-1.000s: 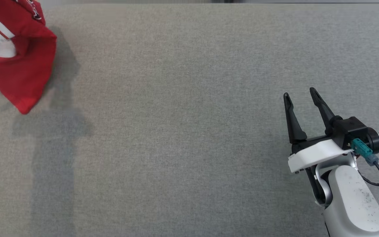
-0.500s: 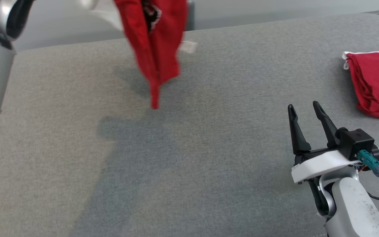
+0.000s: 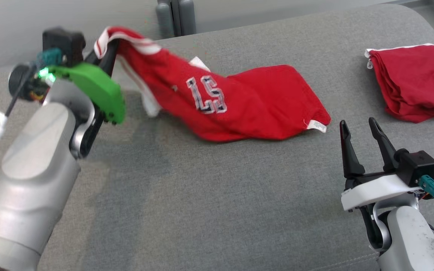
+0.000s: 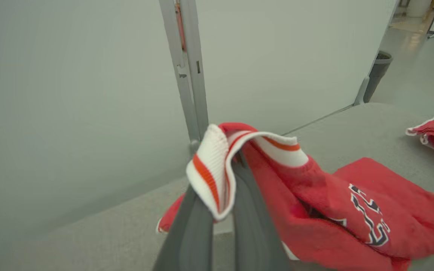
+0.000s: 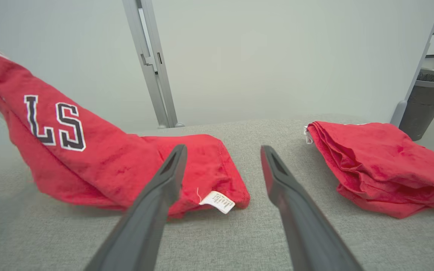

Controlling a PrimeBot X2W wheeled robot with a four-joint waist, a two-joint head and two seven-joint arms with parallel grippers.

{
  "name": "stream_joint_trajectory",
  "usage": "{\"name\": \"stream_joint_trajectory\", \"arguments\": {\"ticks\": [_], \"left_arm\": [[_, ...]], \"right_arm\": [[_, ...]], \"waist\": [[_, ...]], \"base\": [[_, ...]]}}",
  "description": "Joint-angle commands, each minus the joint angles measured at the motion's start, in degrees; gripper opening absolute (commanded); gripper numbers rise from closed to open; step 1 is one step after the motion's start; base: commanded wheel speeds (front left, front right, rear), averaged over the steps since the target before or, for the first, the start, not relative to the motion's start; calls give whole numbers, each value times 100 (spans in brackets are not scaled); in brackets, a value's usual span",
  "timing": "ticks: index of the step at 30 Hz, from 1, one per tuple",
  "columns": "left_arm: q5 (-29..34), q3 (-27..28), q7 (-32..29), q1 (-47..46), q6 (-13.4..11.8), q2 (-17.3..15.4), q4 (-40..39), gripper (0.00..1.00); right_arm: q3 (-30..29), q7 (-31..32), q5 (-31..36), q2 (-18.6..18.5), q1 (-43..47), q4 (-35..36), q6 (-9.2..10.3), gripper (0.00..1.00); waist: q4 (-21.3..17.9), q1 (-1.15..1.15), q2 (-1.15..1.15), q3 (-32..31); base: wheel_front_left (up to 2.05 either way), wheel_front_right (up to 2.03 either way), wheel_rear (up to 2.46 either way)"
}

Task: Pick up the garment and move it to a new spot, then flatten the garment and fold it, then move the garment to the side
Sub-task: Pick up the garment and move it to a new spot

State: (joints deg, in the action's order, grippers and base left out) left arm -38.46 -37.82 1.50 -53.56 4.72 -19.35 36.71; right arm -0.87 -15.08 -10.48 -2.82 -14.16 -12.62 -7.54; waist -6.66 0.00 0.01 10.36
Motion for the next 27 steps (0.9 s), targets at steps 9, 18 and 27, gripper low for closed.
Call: {"name": "stream_joint_trajectory", "arguments": {"ticks": [9, 18, 27], "left_arm": [[51, 126, 895, 654, -177, -306, 1301, 0], [73, 261, 1342, 843, -76, -170, 1644, 100], [287, 1475, 1361, 1925, -216, 200, 145, 100]], "right_arm": [[2, -11, 63, -16, -176, 68, 11, 100], [-27, -11, 203, -17, -169, 22, 11, 100], [-101, -11, 417, -17, -32, -56, 11, 100]], "waist": [[41, 0, -1, 398], [241, 0, -1, 346], [603, 0, -1, 20]], "base": [[0, 0, 0], [0, 0, 0], [0, 0, 0]]}}
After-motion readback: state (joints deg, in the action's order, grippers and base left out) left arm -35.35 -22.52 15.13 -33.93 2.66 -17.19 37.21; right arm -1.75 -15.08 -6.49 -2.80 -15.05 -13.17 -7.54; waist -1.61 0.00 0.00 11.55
